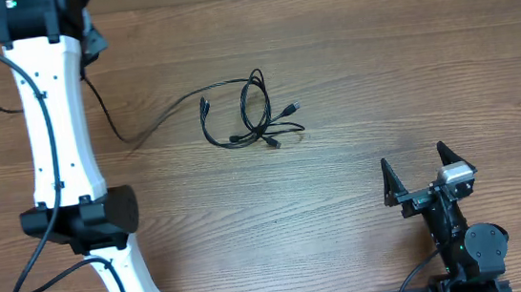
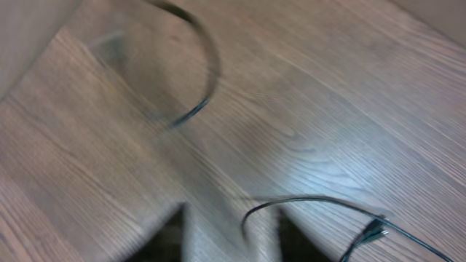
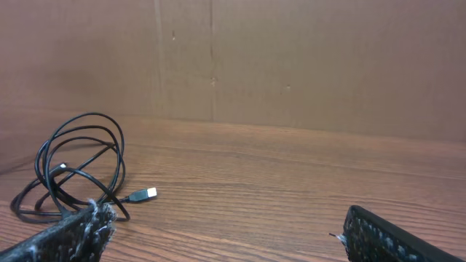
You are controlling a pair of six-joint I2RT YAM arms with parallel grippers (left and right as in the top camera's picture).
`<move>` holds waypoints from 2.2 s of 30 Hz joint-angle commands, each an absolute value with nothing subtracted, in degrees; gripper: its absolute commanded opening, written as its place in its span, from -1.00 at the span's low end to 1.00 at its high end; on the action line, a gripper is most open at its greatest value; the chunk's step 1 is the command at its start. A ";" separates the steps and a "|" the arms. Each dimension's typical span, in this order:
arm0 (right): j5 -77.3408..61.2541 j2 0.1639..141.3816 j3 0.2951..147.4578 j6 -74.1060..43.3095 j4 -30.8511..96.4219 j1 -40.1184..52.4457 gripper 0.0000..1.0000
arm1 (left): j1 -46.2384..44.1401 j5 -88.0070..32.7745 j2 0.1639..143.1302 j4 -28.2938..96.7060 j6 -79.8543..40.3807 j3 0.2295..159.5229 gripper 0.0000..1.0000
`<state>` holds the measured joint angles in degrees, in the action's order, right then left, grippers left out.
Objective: Untangle cables
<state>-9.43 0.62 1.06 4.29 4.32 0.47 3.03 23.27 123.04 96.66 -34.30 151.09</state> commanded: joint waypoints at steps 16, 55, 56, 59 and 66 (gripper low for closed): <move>-9.04 0.16 0.47 4.38 4.03 0.64 1.00 | 2.61 -6.31 124.16 96.79 -28.25 150.30 1.00; -9.04 0.16 0.47 4.38 4.03 0.64 1.00 | -5.02 -9.61 148.75 84.01 18.81 150.15 0.78; -9.04 0.16 0.47 4.38 4.03 0.64 0.99 | -5.02 -9.74 148.94 83.99 19.42 150.15 0.75; -9.04 0.16 0.47 4.38 4.03 0.64 1.00 | -5.02 -9.74 150.54 83.24 19.97 150.15 0.76; -9.04 0.16 0.47 4.38 4.03 0.64 1.00 | -5.02 -9.72 153.77 82.00 20.12 150.15 0.84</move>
